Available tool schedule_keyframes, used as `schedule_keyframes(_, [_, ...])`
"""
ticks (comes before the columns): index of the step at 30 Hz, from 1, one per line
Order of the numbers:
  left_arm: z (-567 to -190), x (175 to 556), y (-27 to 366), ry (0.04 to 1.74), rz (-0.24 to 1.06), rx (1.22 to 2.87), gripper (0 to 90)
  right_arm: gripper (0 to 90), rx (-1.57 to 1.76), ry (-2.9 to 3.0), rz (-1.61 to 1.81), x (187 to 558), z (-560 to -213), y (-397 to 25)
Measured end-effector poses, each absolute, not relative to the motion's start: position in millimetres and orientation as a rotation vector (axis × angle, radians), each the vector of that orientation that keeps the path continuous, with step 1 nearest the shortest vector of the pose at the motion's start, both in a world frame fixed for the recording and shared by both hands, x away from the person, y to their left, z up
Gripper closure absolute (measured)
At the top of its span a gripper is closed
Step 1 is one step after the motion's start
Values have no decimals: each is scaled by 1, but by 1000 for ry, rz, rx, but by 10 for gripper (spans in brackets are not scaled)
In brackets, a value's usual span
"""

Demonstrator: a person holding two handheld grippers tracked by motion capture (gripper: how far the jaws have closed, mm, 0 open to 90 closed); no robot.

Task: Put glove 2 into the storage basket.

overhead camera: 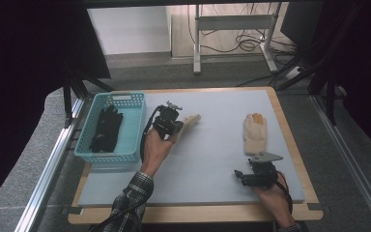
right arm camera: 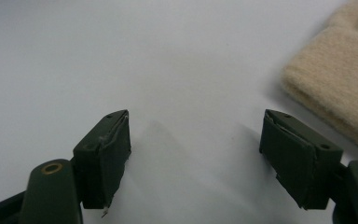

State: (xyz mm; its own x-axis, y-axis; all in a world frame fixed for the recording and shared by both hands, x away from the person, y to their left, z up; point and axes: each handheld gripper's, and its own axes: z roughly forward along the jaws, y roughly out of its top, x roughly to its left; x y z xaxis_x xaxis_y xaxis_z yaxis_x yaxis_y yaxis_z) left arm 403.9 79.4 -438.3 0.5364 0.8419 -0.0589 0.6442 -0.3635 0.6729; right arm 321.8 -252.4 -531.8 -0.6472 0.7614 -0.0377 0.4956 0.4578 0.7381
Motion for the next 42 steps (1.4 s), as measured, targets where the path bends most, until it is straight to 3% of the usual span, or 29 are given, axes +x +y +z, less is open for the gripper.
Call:
schedule_keyframes(7, [-470,369,51,1091,238,2187,869,239,1061,2349,1012,322,-532,-252])
schedule_keyframes(11, [-480,363,53,1061,253,2167,658,239,1064,2348,1012,322,-532,-252])
schedule_keyframes(15, [-477,358,68,1074,279,2105,552,239,1065,2349,1011,322,-532,-252])
schedule_keyframes(17, [-478,357,77,1098,312,2098,587,240,1062,2348,1011,322,-532,-252])
schedule_keyframes(20, [-489,358,88,1156,376,2103,741,239,1062,2348,1012,322,-532,-252])
schedule_keyframes(24, [-509,364,98,1215,336,2119,854,240,1062,2348,1012,322,-532,-252])
schedule_keyframes(38, [-526,335,79,1119,208,2126,862,240,1061,2346,1010,322,-532,-252])
schedule_keyframes(42, [-526,329,69,1083,228,2138,832,240,1063,2346,1010,322,-532,-252])
